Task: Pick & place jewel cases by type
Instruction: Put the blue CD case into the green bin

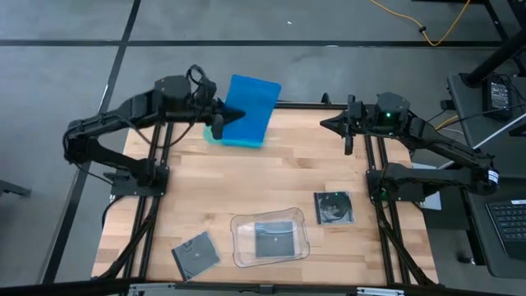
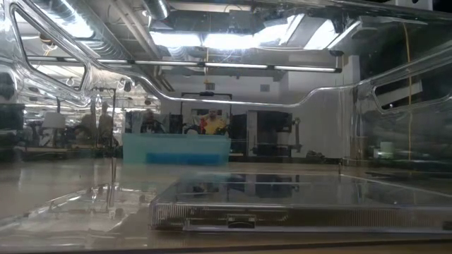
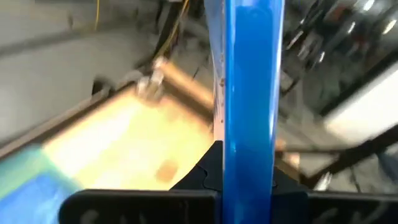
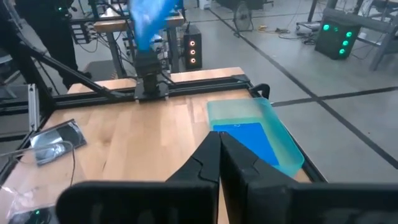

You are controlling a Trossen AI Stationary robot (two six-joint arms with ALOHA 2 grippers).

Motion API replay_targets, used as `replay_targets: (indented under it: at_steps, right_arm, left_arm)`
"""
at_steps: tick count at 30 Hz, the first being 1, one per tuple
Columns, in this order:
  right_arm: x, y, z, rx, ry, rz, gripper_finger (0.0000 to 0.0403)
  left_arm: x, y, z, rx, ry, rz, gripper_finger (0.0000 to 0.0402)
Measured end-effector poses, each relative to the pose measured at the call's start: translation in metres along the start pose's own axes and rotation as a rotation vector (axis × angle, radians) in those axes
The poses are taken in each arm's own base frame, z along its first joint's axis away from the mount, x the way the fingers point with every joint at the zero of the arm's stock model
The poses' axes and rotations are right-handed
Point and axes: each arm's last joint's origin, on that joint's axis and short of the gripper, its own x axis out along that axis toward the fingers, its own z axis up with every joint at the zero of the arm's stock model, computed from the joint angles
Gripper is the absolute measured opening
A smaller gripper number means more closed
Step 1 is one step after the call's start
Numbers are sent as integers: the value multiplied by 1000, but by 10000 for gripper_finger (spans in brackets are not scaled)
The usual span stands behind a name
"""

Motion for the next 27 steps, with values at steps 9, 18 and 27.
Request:
replay_targets:
  at_steps: [9, 18, 27]
  right_arm:
    - [-1, 0, -1, -12, 3, 65, 6]
    - [-1, 2, -5, 35, 43, 136, 6]
    - [-1, 2, -4, 64, 41, 163, 6]
  left_arm:
    - [-20, 77, 15, -29, 182, 14, 6]
    - [-43, 138, 20, -30, 236, 75, 6]
    - [-8, 135, 13, 5, 334, -63, 6]
